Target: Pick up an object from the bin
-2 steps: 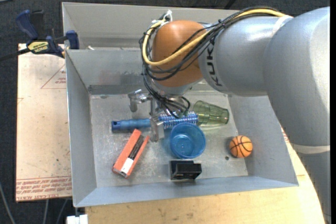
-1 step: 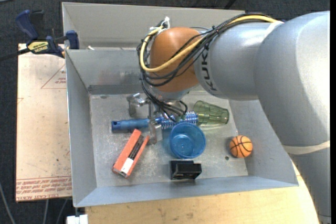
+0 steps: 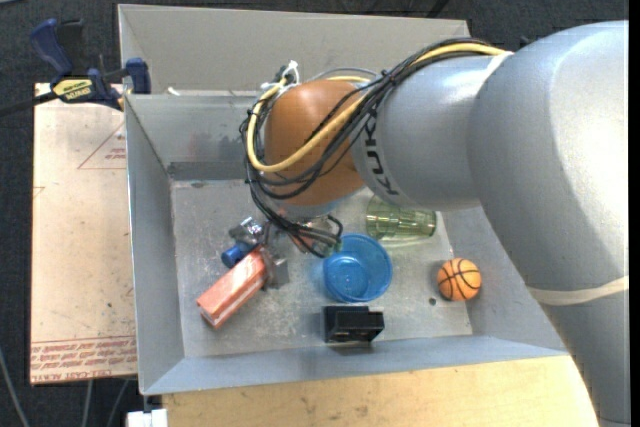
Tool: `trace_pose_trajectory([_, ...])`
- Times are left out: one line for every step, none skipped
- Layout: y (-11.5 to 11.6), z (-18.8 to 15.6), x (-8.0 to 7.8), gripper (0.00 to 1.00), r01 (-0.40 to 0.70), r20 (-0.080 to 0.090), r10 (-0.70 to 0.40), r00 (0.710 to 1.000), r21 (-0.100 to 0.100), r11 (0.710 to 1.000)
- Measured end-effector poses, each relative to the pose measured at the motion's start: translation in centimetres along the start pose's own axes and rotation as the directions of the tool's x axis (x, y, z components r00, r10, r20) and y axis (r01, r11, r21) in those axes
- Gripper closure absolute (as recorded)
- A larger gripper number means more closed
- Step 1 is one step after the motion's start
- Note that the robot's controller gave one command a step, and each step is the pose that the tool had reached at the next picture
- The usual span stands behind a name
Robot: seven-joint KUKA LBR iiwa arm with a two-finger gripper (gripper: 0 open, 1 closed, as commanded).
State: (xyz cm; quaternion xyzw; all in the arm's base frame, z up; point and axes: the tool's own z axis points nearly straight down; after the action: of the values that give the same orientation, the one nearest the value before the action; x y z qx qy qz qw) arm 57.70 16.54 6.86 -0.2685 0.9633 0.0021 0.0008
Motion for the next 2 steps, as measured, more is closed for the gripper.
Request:
trace_pose_trajectory([0.0, 0.0, 0.0, 1.00, 0.000, 0.000, 0.000, 1.000, 0.000, 1.000])
trace_pose_trajectory([-1.1, -10.4, -2.2, 1.00, 0.117, 0.000, -0.117, 0.993, -0.002, 0.993])
